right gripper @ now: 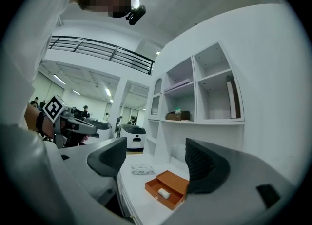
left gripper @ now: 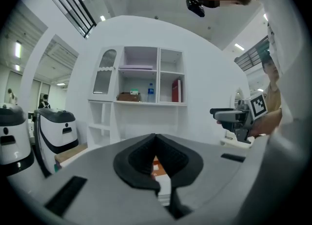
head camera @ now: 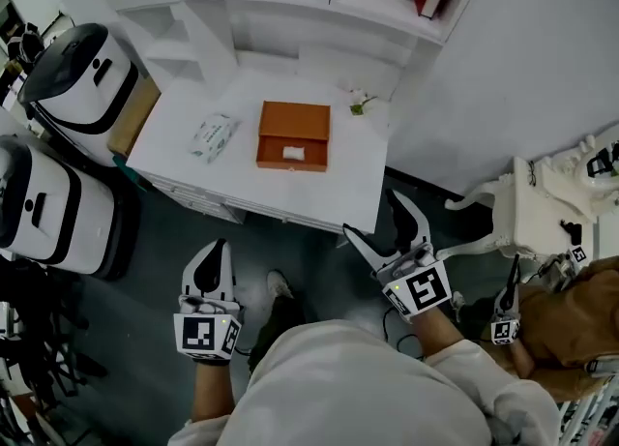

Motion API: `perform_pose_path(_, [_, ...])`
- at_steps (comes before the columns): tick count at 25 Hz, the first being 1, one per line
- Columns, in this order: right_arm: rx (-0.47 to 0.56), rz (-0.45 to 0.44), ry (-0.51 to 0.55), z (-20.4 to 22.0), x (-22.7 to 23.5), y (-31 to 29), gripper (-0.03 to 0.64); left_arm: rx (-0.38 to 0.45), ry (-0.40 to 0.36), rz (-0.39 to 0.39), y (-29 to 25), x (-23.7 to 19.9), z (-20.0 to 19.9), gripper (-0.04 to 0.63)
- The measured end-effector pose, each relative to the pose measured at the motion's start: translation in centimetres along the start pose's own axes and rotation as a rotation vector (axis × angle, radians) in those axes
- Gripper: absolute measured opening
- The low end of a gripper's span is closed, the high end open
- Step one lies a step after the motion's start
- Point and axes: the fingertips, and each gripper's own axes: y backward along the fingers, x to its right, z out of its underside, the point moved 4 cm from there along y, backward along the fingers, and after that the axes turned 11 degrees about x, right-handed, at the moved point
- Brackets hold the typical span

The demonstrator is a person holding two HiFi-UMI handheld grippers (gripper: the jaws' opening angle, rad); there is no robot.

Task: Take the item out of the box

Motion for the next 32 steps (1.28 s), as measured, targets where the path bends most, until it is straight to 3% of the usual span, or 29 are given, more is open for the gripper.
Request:
perform_pose_path(8, [-0.042,0.061,0.026,2.4,1.6,-7.4,0.374,-0.020,0.014,0.046,-5.5,-7.2,0.5,0.005])
perform_pose_path(16, [-0.087,0.048,0.020,5.3,2.8,-11.5,0.348,-0.048,0.023,0.047,-8.4,-10.0,1.4,0.005])
perform_pose_path(24, [-0.143,-0.044,0.028,10.2,5.1,-15.6,0.325,-0.074,0.013,-0.038,-10.9,-11.6,2.1,0.005])
perform_pose_path(28, [-0.275,-0.095,0.027,13.1,6.5,-17.5,0.311,-0.082,0.004,-0.067,-12.5,-11.6,2.1,0.005])
perform_pose_path(32, [-0.314,-0.168,0.056,15.8,7.3,-19.4,0.305,-0.091,0.007,-0.107,-13.8,-12.1,2.5,0.005])
